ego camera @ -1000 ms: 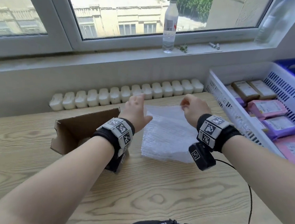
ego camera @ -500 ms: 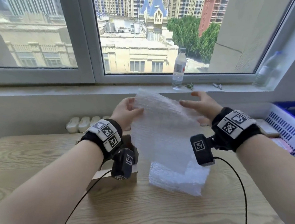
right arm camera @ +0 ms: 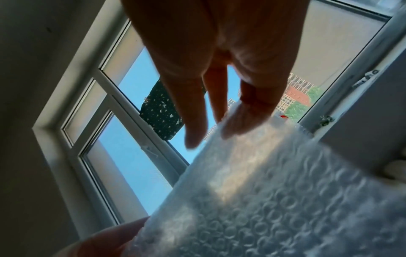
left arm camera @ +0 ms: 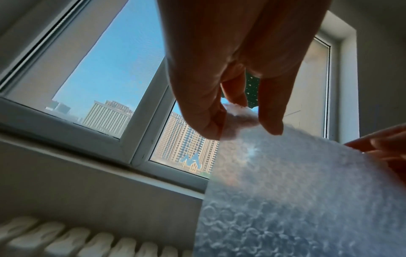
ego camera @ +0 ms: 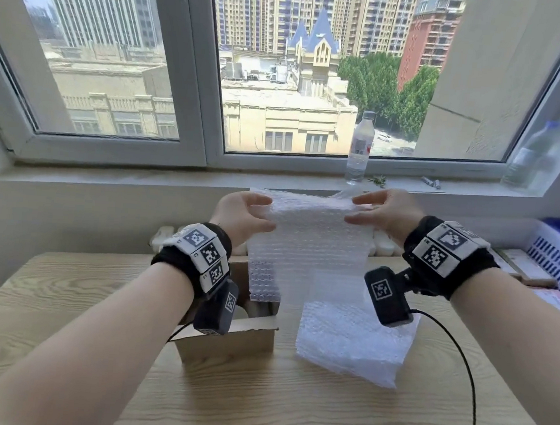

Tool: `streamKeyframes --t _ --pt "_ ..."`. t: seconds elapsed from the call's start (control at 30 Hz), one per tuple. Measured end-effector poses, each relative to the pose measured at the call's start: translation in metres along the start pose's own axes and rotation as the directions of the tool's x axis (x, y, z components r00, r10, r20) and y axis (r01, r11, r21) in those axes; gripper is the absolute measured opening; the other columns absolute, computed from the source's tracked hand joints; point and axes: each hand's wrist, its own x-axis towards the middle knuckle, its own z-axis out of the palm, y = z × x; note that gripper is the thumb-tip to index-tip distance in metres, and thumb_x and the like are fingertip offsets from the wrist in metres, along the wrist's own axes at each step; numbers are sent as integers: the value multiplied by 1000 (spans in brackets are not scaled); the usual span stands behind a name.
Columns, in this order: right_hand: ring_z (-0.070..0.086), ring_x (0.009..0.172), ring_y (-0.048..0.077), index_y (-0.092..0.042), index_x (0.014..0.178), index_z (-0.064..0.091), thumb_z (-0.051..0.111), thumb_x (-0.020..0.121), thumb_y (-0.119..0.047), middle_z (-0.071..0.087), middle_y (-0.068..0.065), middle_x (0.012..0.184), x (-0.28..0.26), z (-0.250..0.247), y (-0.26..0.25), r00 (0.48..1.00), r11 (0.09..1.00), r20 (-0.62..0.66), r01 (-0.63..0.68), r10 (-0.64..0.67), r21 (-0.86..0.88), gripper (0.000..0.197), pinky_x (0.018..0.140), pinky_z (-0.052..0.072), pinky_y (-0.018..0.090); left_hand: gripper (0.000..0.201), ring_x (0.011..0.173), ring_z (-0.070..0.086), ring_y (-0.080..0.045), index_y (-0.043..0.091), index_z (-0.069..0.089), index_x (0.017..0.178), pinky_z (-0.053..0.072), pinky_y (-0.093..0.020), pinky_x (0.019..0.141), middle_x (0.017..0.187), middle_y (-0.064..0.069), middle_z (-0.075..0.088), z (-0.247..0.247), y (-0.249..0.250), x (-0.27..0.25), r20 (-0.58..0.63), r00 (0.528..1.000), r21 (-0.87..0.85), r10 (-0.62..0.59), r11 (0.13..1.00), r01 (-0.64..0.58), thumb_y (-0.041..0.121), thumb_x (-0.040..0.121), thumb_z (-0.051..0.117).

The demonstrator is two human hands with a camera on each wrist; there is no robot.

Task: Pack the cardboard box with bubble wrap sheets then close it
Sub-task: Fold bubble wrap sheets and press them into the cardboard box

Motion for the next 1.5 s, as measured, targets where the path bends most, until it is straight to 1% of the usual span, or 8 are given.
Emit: streamKeyframes --t 0.23,0.37,0.57,0.7,0.87,1.03,1.17,1.5 --pt "57 93 15 -5 113 62 64 87 -21 63 3 106 -5 4 -7 996 970 1 91 -93 -225 31 72 47 16 25 103 51 -15 16 67 101 44 -31 99 121 -5 50 -2 7 -3 -110 994 209 10 978 13 28 79 72" --pt "56 101 20 -3 123 52 54 94 -21 56 4 109 0 2 -3 1000 997 -1 16 -16 75 34 88 48 29 57 107 53 -15 12 56 121 44 -37 100 118 2 55 -7 10 -4 -39 990 -77 -138 988 135 39 75 75" --pt "56 87 18 -19 98 54 46 98 -24 57 0 95 -3 5 0 992 901 53 -126 114 414 10 71 45 29 20 96 66 -24 22 58 93 54 -45 87 106 -7 67 -3 3 -11 173 959 -378 -227 884 277 22 80 73" --pt "60 94 25 -27 129 40 61 86 -2 57 9 107 -9 6 5 960 889 249 -219 124 402 55 87 50 43 16 84 66 -19 18 52 91 58 -32 71 101 -7 62 0 2 -9 110 958 -466 -266 837 286 10 86 65" --pt "63 97 31 -27 142 30 68 80 1 59 22 112 -8 12 10 992 933 50 -127 117 337 77 86 54 40 49 104 62 -33 19 38 130 59 -45 74 127 -15 47 0 -1 -6 69 946 -482 -316 820 309 17 88 64" --pt "58 80 24 -27 124 45 63 89 -12 57 14 94 -3 18 13 994 982 -104 -10 30 187 43 67 50 28 68 94 58 -23 21 26 135 53 -32 70 110 -8 50 -4 -7 -4 -54 958 -289 -281 923 254 23 83 70" --pt "48 58 9 -15 89 60 56 92 -8 55 3 79 -2 25 12 994 995 -109 33 -22 94 9 48 42 13 45 80 62 -21 17 49 120 58 -33 63 103 -10 53 -14 -9 -10 252 943 -369 -219 879 303 3 81 67" --pt "52 97 14 -9 123 59 79 72 -9 58 -1 104 3 39 4 992 991 125 46 -31 -123 55 88 46 26 38 50 46 -9 19 65 105 43 -17 48 71 2 52 -24 -32 -5 196 953 -180 -232 946 268 -6 76 69"
